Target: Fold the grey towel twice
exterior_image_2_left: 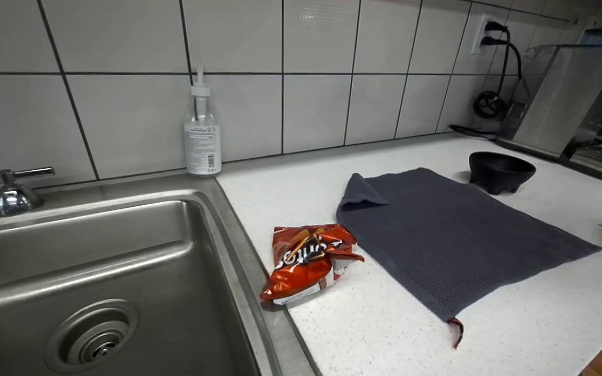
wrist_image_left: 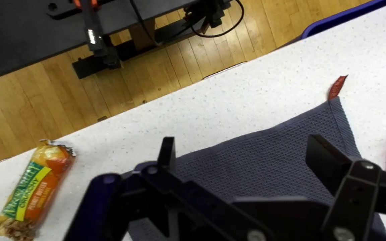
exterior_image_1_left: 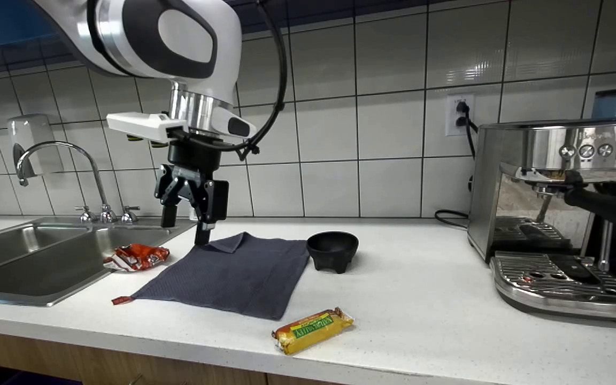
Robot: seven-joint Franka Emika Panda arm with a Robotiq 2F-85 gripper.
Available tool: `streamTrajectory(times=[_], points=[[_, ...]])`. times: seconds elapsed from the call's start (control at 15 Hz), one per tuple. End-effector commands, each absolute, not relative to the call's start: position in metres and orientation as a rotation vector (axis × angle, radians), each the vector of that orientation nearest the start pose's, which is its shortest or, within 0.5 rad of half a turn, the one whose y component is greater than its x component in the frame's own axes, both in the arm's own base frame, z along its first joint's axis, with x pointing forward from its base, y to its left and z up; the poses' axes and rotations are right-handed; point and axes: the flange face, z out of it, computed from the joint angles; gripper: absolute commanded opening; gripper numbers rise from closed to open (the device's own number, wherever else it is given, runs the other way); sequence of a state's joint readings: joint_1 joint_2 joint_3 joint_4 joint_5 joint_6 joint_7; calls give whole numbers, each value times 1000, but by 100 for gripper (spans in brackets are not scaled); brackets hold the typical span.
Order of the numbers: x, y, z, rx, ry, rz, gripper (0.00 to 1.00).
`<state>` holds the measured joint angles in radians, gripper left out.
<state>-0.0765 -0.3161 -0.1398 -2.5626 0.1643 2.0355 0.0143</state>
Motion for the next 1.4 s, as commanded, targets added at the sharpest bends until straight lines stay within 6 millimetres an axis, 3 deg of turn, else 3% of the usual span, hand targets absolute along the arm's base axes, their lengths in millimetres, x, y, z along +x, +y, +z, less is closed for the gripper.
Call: streamTrajectory(times=[0.0,0.4,0.87,1.33], points=[[419,-44,349,-2847,543,271,100],[449,-3,334,-2791,744,264,100],[482,11,322,-2712,1070,232,100],[523,27,300,-2655,1232,193,100]])
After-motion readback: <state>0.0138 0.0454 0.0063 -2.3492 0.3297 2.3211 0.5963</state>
